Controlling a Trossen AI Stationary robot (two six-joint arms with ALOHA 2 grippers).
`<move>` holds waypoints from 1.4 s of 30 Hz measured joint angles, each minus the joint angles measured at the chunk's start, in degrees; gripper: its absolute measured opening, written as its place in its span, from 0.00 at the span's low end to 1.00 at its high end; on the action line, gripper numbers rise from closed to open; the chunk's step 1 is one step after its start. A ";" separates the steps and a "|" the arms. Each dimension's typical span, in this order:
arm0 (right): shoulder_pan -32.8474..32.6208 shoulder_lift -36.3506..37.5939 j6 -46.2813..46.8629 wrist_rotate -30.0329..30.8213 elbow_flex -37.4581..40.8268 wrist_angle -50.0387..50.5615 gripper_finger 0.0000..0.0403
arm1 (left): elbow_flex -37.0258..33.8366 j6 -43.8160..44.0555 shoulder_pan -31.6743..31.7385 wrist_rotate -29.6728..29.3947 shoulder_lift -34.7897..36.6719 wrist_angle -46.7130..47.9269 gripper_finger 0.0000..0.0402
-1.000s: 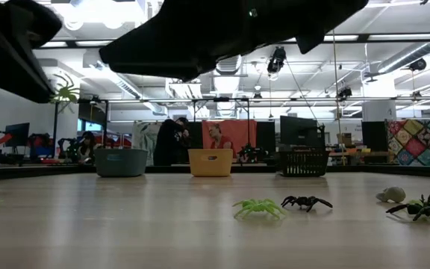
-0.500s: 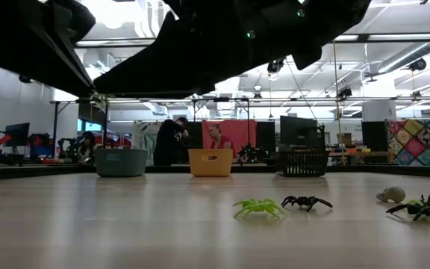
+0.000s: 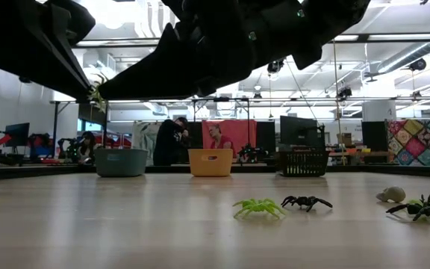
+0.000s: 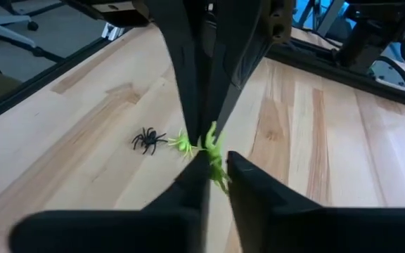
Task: Sort Halloween decoration
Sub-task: Put the green spider toy into the black bin
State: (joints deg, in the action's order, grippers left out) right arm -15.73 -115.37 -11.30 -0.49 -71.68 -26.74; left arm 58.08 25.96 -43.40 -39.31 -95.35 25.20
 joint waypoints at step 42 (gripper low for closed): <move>25.44 15.25 4.71 15.61 -12.00 61.91 0.02 | -0.06 9.11 -1.37 1.38 0.36 7.35 0.24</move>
State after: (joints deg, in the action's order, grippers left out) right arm 9.72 -100.13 -6.59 15.11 -83.68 35.17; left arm 58.03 35.07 -44.77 -37.93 -94.99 32.56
